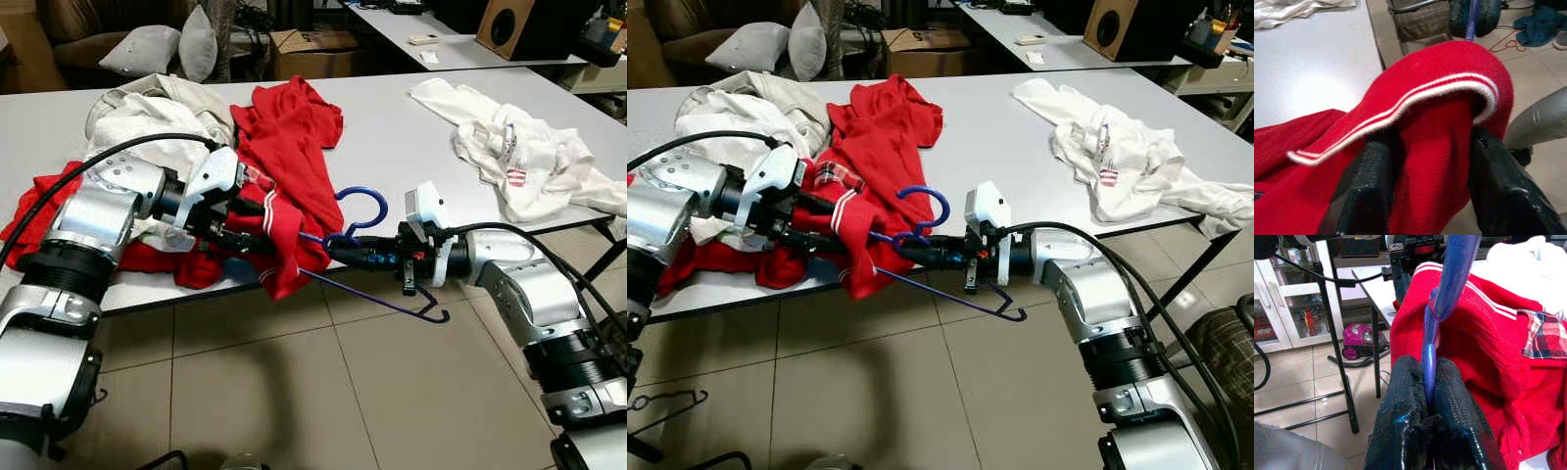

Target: Hang hanger

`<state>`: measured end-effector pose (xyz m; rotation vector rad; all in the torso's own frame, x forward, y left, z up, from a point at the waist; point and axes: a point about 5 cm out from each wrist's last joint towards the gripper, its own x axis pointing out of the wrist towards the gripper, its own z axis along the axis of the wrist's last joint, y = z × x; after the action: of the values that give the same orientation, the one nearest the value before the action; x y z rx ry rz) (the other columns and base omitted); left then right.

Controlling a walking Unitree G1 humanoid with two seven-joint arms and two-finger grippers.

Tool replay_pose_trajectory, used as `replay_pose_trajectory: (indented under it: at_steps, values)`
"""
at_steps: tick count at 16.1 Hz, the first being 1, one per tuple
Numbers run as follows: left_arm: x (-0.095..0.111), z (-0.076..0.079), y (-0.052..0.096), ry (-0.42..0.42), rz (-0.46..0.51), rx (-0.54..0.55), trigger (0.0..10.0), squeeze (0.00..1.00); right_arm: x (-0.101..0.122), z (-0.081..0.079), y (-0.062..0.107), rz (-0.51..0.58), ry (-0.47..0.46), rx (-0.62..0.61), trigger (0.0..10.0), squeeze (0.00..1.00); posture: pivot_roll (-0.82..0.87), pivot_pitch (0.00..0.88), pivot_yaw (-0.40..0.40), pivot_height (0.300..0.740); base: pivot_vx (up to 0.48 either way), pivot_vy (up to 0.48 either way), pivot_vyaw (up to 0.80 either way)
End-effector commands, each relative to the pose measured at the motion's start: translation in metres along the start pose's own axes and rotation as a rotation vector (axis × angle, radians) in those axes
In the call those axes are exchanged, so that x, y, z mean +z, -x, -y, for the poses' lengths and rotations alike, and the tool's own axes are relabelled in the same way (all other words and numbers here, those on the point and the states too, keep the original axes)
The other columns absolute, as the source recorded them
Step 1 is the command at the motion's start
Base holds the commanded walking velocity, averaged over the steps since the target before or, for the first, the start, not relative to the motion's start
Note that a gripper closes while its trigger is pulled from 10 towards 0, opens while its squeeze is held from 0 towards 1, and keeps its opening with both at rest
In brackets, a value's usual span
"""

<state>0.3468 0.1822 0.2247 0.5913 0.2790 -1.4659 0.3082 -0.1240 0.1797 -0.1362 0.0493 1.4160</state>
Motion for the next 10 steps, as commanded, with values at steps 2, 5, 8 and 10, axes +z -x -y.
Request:
replay_pose_trajectory:
  at_steps: [2,5,8,10]
  values:
    - [0.0056,-0.0019,-0.0011,0.006,0.002,-0.046,0.0,0.00,0.0131,0.0012,0.0002,0.006,0.065,0.030,10.0,0.00,0.09,0.000,-0.019,0.740,0.000,0.000,0.00]
    - [0.0039,-0.0028,-0.0033,0.032,0.018,-0.059,0.0,0.00,0.0138,0.0023,0.0012,0.003,0.070,0.031,10.0,0.00,0.09,0.000,-0.019,0.740,0.000,0.000,0.00]
    - [0.0047,-0.0025,-0.0050,0.039,0.032,-0.074,0.0,0.00,0.0141,0.0030,0.0025,-0.002,0.075,0.024,10.0,0.00,0.08,0.000,-0.016,0.740,0.000,0.000,0.00]
    - [0.0053,-0.0012,-0.0091,0.042,0.048,-0.087,0.0,0.00,0.0137,0.0041,0.0038,-0.008,0.068,0.013,10.0,0.00,0.07,0.000,-0.014,0.740,0.000,0.000,0.00]
